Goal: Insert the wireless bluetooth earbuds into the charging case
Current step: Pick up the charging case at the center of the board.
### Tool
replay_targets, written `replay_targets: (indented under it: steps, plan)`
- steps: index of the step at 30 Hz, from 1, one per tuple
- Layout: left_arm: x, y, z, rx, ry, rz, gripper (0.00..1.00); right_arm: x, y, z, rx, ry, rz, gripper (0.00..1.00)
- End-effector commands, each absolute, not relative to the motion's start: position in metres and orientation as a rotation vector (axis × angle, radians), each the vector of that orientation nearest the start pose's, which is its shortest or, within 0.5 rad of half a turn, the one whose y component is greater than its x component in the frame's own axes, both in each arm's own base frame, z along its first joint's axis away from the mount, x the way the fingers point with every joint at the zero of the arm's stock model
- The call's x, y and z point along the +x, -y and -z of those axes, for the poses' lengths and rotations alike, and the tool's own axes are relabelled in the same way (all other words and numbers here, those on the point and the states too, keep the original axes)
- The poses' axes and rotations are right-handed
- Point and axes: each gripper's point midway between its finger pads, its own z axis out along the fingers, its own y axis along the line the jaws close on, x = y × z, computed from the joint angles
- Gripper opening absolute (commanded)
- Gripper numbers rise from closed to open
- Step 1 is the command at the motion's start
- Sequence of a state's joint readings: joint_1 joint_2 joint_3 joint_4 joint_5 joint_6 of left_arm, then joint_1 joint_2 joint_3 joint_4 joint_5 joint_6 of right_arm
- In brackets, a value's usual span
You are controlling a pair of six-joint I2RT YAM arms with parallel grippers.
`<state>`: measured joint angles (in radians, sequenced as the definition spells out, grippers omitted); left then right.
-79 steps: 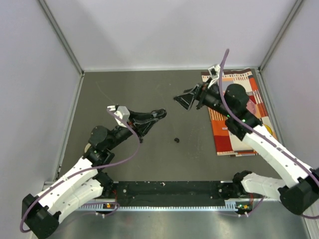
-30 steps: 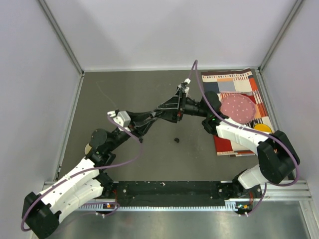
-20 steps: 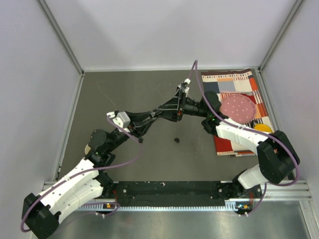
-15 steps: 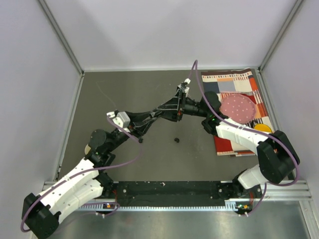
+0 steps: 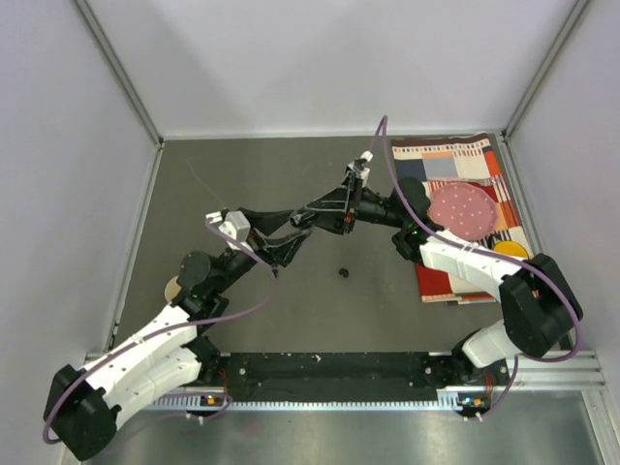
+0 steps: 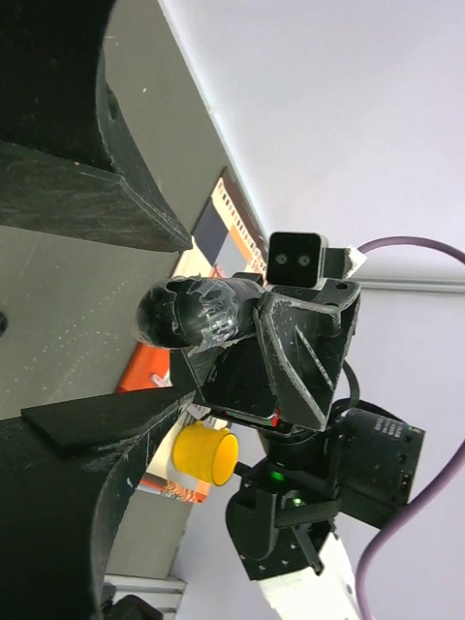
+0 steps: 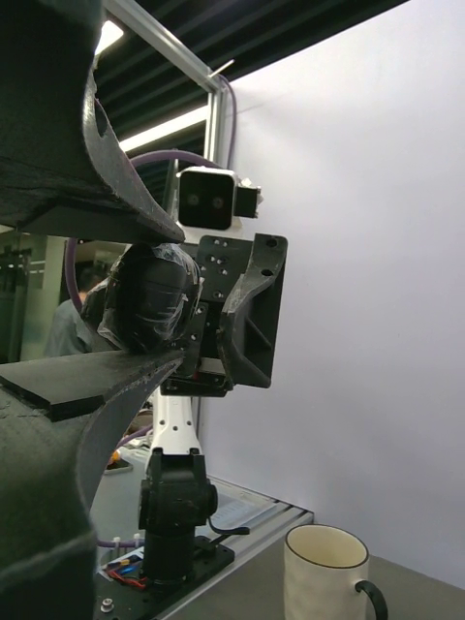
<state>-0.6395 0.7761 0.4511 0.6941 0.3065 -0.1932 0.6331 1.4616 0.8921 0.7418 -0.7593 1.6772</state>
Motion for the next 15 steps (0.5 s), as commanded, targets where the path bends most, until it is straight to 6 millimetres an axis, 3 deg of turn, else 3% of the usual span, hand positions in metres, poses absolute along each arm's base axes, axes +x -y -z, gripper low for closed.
replay_targets:
  steps: [1, 15]
  plan:
    - [0.216, 0.231, -0.354, 0.45, -0.994, 0.947, 0.63, 0.227, -0.354, -0.357, 0.085, -1.851, -2.28, 0.04]
    - [0.227, 0.242, -0.36, 0.43, -0.934, 0.981, 0.58, 0.225, -0.354, -0.358, 0.09, -1.844, -2.305, 0.03]
